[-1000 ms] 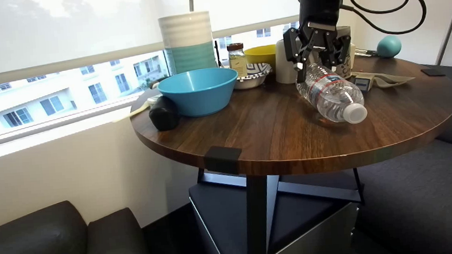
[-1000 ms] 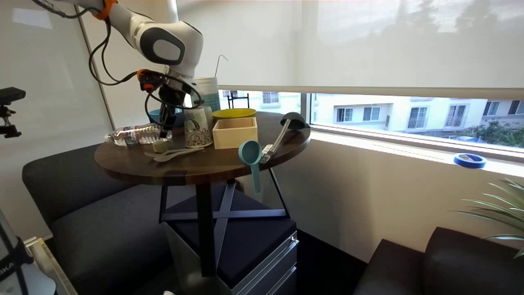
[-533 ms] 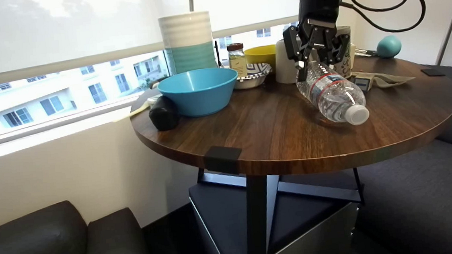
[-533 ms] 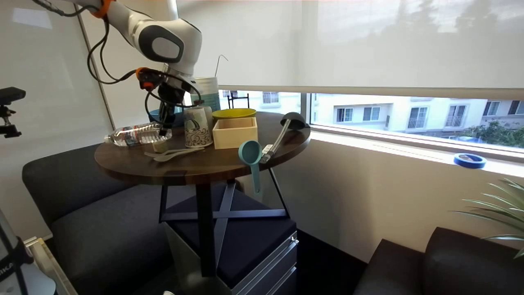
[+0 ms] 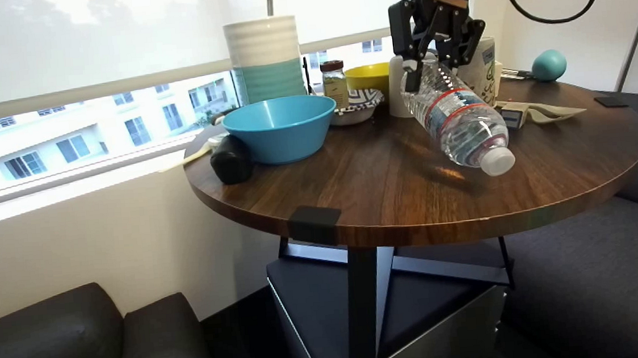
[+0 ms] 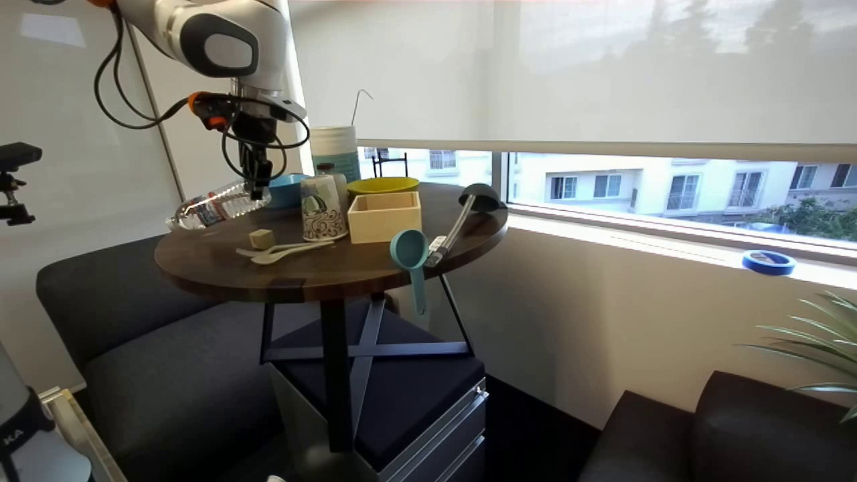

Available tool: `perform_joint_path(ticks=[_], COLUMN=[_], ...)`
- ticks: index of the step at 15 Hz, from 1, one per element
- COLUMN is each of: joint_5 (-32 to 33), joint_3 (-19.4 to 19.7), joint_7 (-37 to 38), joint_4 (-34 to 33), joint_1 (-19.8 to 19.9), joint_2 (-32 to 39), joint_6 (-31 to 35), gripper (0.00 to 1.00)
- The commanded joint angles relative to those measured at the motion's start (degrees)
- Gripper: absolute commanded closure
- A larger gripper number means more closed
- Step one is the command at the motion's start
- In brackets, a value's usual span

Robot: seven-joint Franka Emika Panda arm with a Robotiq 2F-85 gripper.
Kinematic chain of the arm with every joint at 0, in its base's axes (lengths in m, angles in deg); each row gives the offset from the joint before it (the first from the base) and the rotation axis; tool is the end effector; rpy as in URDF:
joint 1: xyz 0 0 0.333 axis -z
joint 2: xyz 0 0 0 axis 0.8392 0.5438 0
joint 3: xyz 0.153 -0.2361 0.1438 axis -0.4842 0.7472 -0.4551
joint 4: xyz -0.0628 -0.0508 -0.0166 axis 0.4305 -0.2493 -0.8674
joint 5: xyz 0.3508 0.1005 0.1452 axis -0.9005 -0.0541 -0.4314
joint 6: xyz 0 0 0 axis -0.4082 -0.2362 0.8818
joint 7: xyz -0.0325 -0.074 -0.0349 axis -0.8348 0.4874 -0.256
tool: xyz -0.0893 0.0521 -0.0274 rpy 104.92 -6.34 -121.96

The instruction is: Turn the water bottle upside down

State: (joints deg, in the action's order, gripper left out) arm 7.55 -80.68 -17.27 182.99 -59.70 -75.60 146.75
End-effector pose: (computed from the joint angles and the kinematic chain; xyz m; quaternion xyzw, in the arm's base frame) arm 0.4698 0.0758 0.4525 -0.9779 0.1376 0.0530 0.1480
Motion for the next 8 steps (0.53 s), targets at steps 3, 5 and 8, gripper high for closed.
perform_joint_path(ticks=[3, 5, 8], joint_5=[2.2, 1.1, -1.3], joint_3=[-2.7, -2.8, -2.0], joint_7=[-3.7, -6.7, -11.2], joint_4=[8.3, 11.0, 14.6], joint_1=[-2.1, -3.5, -6.3], joint_2=[-11.2, -14.4, -18.3], joint_6=[11.6, 15.8, 20.9], gripper=[0.79, 0.79, 0.79])
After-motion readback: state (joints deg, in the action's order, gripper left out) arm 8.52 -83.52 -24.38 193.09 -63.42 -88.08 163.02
